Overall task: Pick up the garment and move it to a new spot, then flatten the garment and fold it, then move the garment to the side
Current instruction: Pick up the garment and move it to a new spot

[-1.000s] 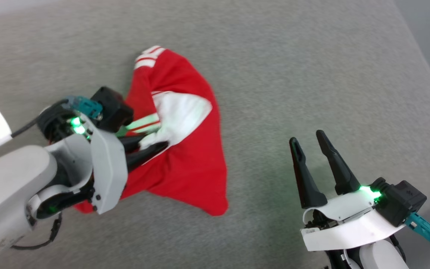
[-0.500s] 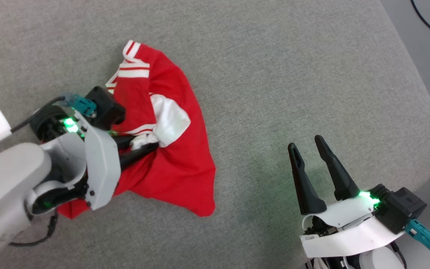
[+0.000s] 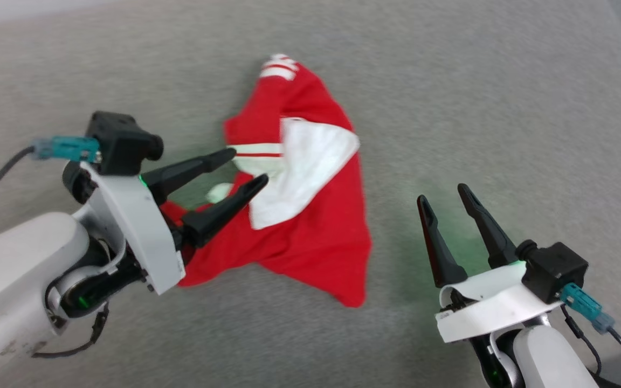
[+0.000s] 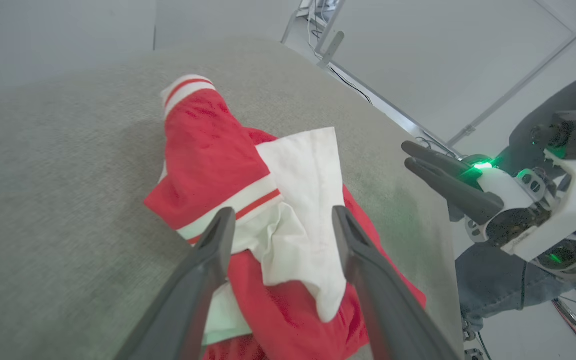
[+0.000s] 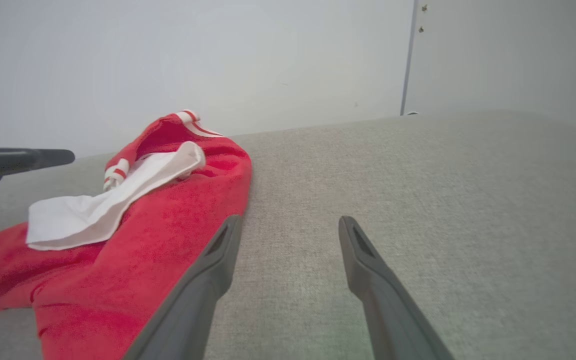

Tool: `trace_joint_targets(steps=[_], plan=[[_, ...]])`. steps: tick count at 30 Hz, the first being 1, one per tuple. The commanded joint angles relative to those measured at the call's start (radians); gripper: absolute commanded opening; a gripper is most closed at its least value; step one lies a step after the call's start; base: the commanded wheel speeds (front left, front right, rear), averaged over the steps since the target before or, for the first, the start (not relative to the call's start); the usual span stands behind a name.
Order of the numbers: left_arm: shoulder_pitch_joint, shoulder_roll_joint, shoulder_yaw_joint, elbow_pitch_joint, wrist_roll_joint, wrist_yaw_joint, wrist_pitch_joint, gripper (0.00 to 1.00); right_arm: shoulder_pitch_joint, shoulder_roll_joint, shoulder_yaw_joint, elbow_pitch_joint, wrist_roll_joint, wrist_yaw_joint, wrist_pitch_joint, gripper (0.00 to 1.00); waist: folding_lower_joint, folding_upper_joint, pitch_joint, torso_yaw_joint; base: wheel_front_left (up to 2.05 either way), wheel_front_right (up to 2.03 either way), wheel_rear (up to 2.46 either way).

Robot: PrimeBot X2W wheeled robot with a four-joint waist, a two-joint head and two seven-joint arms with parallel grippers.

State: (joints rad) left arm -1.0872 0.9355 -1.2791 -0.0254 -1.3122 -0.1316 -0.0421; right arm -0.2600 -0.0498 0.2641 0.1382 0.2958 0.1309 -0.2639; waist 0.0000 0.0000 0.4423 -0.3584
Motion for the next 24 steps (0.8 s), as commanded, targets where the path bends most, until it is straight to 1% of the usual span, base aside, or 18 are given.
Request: trace_joint_targets(steps=[1, 4, 7, 9, 12, 15, 17, 21, 24], plan=[[0.006, -0.001, -0.001, -0.007, -0.031, 0.002, -0.056, 1.00, -0.018, -0.001, -0.012, 0.029, -0.021, 0.000, -0.001, 1.00, 0.0000, 0.0000, -0.126, 0.161, 0.00, 0.00, 0.00], [0.049, -0.003, -0.003, 0.022, -0.056, 0.002, -0.138, 1.00, -0.037, -0.001, -0.022, 0.074, -0.049, 0.000, -0.001, 1.00, 0.0000, 0.0000, -0.158, 0.212, 0.00, 0.00, 0.00], [0.111, -0.009, -0.001, 0.085, -0.083, 0.002, -0.193, 1.00, -0.049, -0.002, -0.033, 0.118, -0.067, 0.000, -0.001, 1.00, 0.0000, 0.0000, -0.188, 0.253, 0.00, 0.00, 0.00], [0.137, -0.016, -0.001, 0.105, -0.091, 0.002, -0.205, 1.00, -0.050, -0.002, -0.038, 0.129, -0.071, 0.000, -0.001, 1.00, 0.0000, 0.0000, -0.197, 0.265, 0.00, 0.00, 0.00], [0.218, -0.030, 0.016, 0.172, -0.100, 0.002, -0.221, 1.00, -0.045, -0.002, -0.059, 0.160, -0.089, 0.000, -0.001, 1.00, 0.0000, 0.0000, -0.219, 0.303, 0.00, 0.00, 0.00], [0.317, -0.066, 0.121, 0.211, -0.094, 0.002, -0.223, 1.00, -0.033, -0.001, -0.089, 0.176, -0.107, 0.000, 0.006, 1.00, 0.0000, 0.0000, -0.235, 0.338, 0.00, 0.00, 0.00], [0.387, -0.088, 0.190, 0.236, -0.066, 0.002, -0.221, 1.00, -0.026, -0.001, -0.114, 0.177, -0.118, 0.000, 0.015, 1.00, 0.0000, 0.0000, -0.245, 0.362, 0.00, 0.00, 0.00], [0.510, -0.155, 0.332, 0.282, 0.001, 0.002, -0.221, 1.00, 0.020, -0.001, -0.160, 0.172, -0.123, 0.000, 0.040, 1.00, 0.0000, 0.0000, -0.281, 0.412, 0.00, 0.00, 0.00], [0.605, -0.195, 0.445, 0.315, 0.061, 0.002, -0.221, 1.00, 0.058, -0.001, -0.182, 0.158, -0.134, 0.000, 0.062, 1.00, 0.0000, 0.0000, -0.307, 0.432, 0.00, 0.00, 0.00]])
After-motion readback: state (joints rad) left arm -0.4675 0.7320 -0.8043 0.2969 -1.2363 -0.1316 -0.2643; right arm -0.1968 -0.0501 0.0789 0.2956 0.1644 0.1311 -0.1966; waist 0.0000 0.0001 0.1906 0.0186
